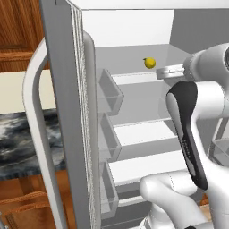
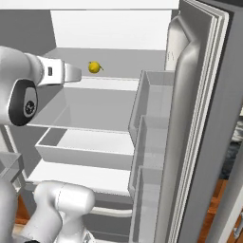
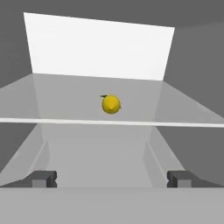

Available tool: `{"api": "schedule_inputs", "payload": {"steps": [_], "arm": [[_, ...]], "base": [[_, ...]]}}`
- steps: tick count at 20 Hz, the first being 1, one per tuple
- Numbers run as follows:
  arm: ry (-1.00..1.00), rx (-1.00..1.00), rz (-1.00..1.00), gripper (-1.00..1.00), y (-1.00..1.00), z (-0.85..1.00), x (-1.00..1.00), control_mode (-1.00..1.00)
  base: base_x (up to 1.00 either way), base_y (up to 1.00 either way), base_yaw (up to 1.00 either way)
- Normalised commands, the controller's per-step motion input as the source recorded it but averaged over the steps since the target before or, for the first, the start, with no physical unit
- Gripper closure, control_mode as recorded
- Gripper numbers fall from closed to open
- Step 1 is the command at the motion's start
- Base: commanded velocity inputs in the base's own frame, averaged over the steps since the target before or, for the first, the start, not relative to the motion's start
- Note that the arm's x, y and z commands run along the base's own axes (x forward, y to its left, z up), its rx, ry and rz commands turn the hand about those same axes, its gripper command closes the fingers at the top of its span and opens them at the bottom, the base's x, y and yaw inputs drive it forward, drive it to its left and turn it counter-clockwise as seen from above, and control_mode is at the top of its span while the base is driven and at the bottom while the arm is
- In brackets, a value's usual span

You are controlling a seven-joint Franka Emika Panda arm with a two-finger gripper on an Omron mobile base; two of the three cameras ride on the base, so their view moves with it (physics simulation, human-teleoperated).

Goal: Retrieve a lemon from the fridge and place it on the cutting board with the fish.

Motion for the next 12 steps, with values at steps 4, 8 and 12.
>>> {"api": "schedule_inputs", "payload": {"steps": [4,8,12], "arm": [[0.00,0.00,0.00,-1.00,0.00,0.00,0.58,-1.00],[0.00,0.00,0.00,-1.00,0.00,0.00,0.52,-1.00],[0.01,0.00,0.00,-1.00,0.00,0.00,0.59,-1.00]], "base": [[0.00,0.00,0.00],[0.00,0.00,0.00],[0.00,0.00,0.00]]}}
